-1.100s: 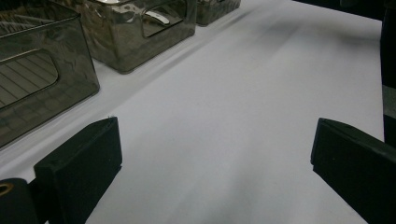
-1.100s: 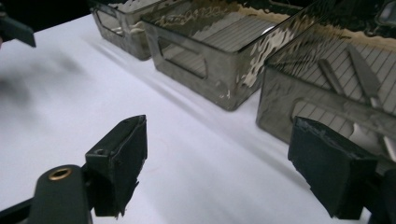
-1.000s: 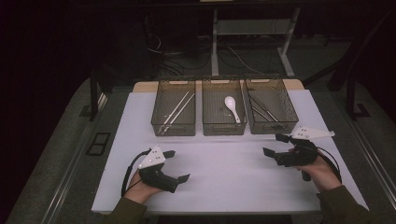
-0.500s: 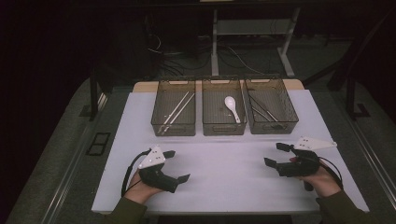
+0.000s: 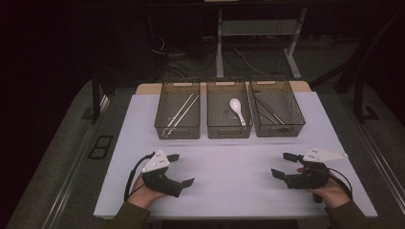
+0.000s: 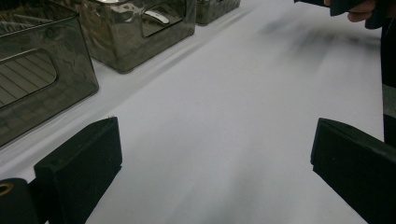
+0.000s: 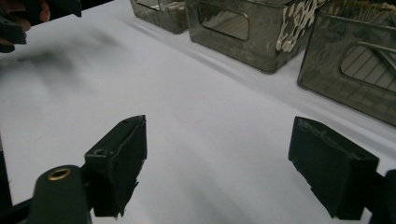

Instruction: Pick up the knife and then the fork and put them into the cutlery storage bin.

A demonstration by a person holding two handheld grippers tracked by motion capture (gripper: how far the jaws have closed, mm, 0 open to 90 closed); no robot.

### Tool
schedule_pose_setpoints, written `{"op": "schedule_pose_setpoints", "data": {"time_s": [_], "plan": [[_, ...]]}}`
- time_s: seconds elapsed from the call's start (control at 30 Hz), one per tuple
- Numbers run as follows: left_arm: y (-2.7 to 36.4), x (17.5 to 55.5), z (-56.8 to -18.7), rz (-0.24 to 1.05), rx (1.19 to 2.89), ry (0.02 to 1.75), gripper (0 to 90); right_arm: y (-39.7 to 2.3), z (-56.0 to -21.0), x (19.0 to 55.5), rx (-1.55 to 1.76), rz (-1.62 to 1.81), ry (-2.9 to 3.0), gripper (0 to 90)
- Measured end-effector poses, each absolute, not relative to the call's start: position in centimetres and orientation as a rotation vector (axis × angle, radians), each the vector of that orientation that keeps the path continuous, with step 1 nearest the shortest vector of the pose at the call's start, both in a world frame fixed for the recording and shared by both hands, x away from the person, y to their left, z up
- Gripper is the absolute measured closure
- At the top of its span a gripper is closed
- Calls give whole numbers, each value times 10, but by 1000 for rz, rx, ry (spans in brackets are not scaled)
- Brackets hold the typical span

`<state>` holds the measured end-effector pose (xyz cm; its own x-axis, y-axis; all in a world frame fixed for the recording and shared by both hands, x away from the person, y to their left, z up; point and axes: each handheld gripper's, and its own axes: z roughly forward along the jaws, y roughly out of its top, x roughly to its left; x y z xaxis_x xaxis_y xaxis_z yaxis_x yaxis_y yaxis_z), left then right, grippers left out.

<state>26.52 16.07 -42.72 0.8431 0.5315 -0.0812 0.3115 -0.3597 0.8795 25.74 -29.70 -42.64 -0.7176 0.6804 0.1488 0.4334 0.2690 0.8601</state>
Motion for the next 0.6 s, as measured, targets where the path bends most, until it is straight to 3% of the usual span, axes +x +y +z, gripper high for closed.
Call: {"op": "schedule_pose_setpoints", "data": {"time_s": [0.13, 0.2, 0.6], "plan": [[160, 265, -427, 265, 1974, 620, 13, -299, -428, 254, 1042, 1426, 2292, 178], [160, 265, -427, 265, 1977, 619, 13, -299, -430, 253, 1053, 1428, 2286, 124], [161, 265, -427, 265, 1978, 622, 13, -297, -435, 253, 1060, 1402, 2282, 124]]}}
